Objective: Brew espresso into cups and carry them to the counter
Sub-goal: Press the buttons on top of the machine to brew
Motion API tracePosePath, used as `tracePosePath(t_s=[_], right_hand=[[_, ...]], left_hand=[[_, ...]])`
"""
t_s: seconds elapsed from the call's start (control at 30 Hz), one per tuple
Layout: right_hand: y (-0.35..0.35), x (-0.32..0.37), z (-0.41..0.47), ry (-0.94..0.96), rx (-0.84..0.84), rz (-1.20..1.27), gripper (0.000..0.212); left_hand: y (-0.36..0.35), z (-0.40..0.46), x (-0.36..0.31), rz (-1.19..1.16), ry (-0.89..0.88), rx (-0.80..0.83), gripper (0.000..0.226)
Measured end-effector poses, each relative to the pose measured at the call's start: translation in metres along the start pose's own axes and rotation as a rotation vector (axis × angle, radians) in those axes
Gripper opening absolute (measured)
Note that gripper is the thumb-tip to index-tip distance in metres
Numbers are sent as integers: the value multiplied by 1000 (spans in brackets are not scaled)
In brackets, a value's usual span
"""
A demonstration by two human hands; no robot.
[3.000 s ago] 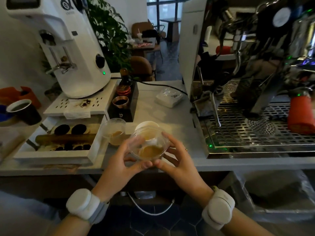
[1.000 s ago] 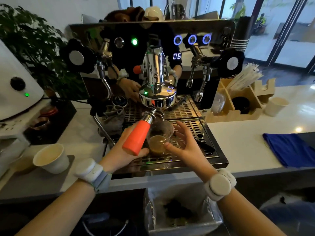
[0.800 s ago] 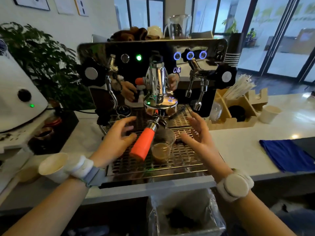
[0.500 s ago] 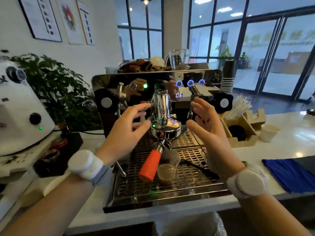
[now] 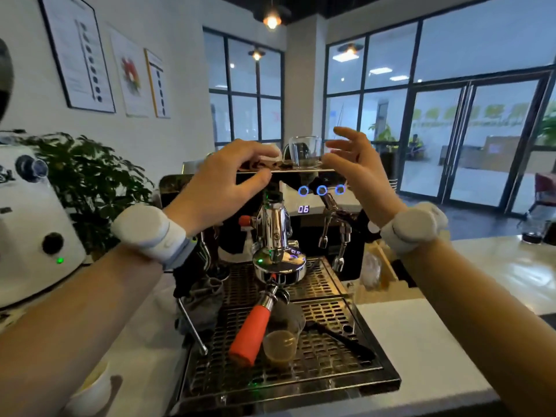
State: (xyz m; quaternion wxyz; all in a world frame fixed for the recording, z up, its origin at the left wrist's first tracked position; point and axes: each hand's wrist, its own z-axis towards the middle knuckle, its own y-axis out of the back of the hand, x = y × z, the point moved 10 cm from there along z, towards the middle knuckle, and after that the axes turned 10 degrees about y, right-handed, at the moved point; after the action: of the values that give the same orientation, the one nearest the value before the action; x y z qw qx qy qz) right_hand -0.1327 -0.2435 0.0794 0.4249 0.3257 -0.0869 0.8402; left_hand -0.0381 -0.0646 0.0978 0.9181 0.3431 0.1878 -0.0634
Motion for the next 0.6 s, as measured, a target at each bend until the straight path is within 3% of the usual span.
tracePosePath(t_s=[0.13, 0.3, 0.6], right_hand=[[23, -29, 27, -105, 16, -204, 44], [33, -83, 39, -254, 258, -602, 48], [38, -116, 44, -362, 360, -644, 47]], left_hand=[[4, 2, 22, 62, 67, 27, 22], [1, -2, 52, 118, 142, 47, 17], [-2, 0, 73, 133, 227, 3, 19]])
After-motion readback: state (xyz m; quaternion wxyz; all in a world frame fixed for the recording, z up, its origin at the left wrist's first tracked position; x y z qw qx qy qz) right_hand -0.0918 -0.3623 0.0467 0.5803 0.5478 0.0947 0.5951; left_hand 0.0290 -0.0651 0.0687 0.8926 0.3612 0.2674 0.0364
